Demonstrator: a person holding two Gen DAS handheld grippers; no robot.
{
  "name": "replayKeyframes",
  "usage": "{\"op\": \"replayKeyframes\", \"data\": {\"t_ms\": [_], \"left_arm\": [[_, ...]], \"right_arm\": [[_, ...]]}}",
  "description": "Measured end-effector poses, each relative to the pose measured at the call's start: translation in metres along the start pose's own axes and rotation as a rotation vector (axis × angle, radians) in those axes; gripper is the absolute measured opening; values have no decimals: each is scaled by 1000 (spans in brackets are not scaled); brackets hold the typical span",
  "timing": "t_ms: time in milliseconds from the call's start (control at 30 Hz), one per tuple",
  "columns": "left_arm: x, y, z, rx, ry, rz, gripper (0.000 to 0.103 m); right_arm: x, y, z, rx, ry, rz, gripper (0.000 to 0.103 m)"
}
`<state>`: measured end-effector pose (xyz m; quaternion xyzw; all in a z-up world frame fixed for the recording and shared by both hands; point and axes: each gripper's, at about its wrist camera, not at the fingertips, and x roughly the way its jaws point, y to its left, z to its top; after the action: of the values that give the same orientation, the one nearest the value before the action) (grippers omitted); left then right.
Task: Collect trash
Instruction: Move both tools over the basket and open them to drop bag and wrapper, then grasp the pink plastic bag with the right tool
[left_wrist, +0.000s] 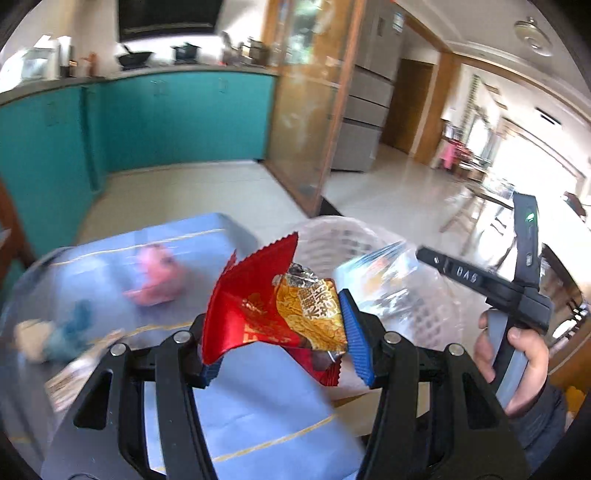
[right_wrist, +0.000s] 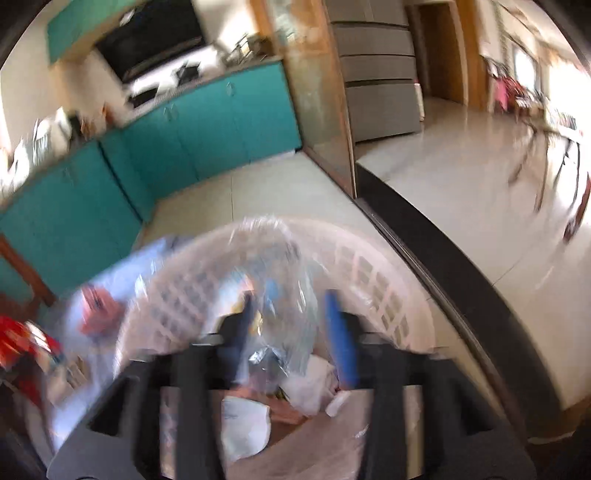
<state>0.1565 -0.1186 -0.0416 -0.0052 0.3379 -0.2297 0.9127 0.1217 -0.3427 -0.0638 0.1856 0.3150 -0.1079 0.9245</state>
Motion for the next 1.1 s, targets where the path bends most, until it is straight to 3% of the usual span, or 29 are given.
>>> {"op": "replayKeyframes", "data": {"t_ms": [67,233,333,467,500,633,733,800,933,1000,1100], "left_arm": [[23,-15,5,19,29,-17,60],[51,-44,5,117,41,-13,90],[52,-36,0,107,39,17,94],[34,7,-6,57,28,133,94],[24,29,-11,35,18,199,94],[0,114,-32,-88,53,350,94],[-3,175,-49,-176,134,368,94],[1,195,-55,-170,180,369,94],[16,199,-61,-93,244,382,94],[20,201,-66,-94,270,348,94],[20,197,-70,-93,289,332,94]], "right_arm": [[-8,-8,6,46,-58,-25,64],[-3,-17,8,105,-55,-9,65],[-1,-14,10,98,-53,1,65],[-1,2,9,53,-58,30,65],[0,9,10,33,-58,44,65],[4,66,4,-127,-32,140,65],[16,126,-1,-237,20,250,65],[28,170,-5,-296,81,351,68],[63,245,-15,-386,188,446,78],[84,273,-24,-410,236,442,80],[115,296,-38,-487,245,336,80]]}}
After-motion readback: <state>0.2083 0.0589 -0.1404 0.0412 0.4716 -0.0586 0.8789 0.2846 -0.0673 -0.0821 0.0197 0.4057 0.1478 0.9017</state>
